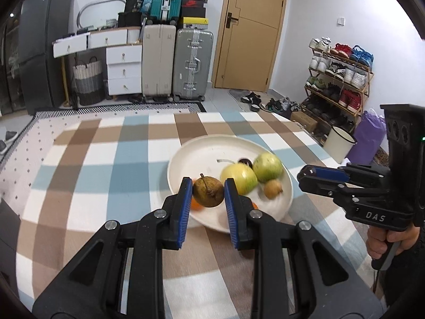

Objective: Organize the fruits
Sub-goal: 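Carry the brown pear and plum into the white plate and open both tools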

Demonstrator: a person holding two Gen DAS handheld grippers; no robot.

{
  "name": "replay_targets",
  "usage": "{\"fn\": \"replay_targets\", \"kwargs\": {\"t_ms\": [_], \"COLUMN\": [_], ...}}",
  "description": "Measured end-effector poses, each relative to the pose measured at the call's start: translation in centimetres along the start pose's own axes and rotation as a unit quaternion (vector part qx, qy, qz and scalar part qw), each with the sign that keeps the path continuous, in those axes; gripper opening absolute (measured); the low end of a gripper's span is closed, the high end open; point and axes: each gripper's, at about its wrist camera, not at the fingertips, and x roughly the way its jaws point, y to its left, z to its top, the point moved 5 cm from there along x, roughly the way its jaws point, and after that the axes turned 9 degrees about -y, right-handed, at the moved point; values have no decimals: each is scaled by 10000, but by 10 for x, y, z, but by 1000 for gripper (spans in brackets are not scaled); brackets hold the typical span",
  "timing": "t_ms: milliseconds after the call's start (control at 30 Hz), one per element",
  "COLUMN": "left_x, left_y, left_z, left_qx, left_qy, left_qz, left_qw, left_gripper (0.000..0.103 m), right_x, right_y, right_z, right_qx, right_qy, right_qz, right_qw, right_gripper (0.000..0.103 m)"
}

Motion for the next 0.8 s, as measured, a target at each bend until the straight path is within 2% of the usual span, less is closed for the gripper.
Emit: {"fn": "replay_targets", "kwargs": {"t_ms": [267, 400, 800], "left_x": [23, 36, 64], "left_y": [-1, -3, -14], "left_z": [13, 7, -14], "left_qx": [95, 196, 374], "left_qy": [-80, -43, 155], "left_qz": [98, 193, 81], "left_qw": [9999, 9996, 9991], "left_gripper": [22, 22, 22], "right_x": [11, 21, 46], "right_y": [-8, -10, -5], "right_z": [12, 6, -10], "right_qx": [149, 161, 111], "right_qy": [8, 105, 303], "right_qz": [-98, -125, -50], "right_qw": [9998, 9997, 9995], "right_gripper": [28, 28, 28]}}
